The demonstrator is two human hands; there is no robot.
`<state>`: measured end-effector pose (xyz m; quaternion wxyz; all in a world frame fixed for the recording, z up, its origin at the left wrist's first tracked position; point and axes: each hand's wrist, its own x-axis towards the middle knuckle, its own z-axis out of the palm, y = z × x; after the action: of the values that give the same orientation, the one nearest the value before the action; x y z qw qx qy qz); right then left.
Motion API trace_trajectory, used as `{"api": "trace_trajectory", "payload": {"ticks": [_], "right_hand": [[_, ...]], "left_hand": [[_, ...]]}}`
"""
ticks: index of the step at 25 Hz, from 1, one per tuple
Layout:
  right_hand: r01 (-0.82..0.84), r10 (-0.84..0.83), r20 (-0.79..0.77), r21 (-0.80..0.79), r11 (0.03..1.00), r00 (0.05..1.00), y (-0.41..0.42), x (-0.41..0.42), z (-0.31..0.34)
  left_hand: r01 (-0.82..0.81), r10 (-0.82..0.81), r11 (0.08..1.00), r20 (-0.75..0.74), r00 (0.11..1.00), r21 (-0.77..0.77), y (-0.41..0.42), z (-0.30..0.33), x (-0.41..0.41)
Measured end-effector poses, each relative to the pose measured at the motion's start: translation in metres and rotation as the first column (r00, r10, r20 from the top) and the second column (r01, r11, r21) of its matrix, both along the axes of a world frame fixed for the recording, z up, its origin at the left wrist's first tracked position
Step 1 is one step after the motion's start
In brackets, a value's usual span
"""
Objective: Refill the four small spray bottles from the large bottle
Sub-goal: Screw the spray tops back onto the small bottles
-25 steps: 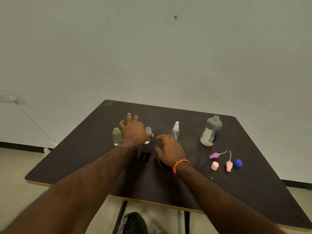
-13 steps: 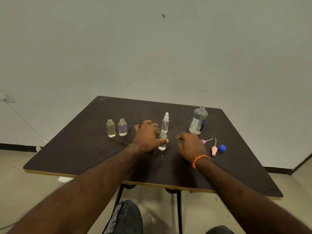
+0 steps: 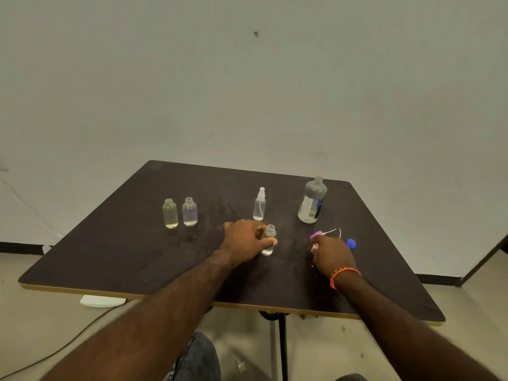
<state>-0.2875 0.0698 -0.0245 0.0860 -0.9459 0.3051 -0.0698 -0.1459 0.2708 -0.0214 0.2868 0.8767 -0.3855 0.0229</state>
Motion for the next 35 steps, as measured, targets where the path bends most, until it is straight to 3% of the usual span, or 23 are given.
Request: {"api": "trace_trajectory", "payload": {"ticks": [3,6,8,10,19,28,31,35], "right_hand": [[-0.042,0.032,0.149,0.064,0.997,0.988,0.015,0.005,0.012],[-0.187,0.132,0.437,0.086,0.979,0.89,0.039,0.015,0.037],[-0.291,0.208,0.501,0.093,0.952,0.84,0.055,0.021,0.05],[-0.362,0.287,0.442,0.094,0.927,0.85,0.066,0.025,0.053],[-0.393,0.37,0.28,0.028,0.919,0.886,0.072,0.04,0.047],[-0.18,0.177,0.206,-0.004,0.984,0.962,0.075,0.051,0.053],[-0.265,0.216,0.352,0.097,0.959,0.911,0.077,0.046,0.057],[-0.407,0.377,0.316,0.034,0.913,0.871,0.073,0.046,0.062]], "left_hand": [[-0.003,0.003,1.0,0.004,1.0,-0.004,-0.001,-0.003,0.002],[-0.007,0.007,1.0,0.009,1.0,-0.001,-0.001,-0.004,0.002],[-0.021,0.021,1.0,0.006,1.0,0.001,-0.002,-0.005,0.002],[-0.024,0.024,1.0,0.001,1.0,0.002,-0.003,-0.007,0.001],[-0.026,0.026,1.0,0.004,1.0,-0.008,-0.003,-0.005,0.0],[-0.049,0.048,0.997,-0.023,0.999,-0.067,0.0,-0.007,-0.002],[-0.028,0.025,0.996,-0.037,0.999,-0.083,0.002,-0.008,-0.002],[-0.03,0.029,0.997,-0.025,0.999,-0.071,0.0,-0.011,0.0]]}}
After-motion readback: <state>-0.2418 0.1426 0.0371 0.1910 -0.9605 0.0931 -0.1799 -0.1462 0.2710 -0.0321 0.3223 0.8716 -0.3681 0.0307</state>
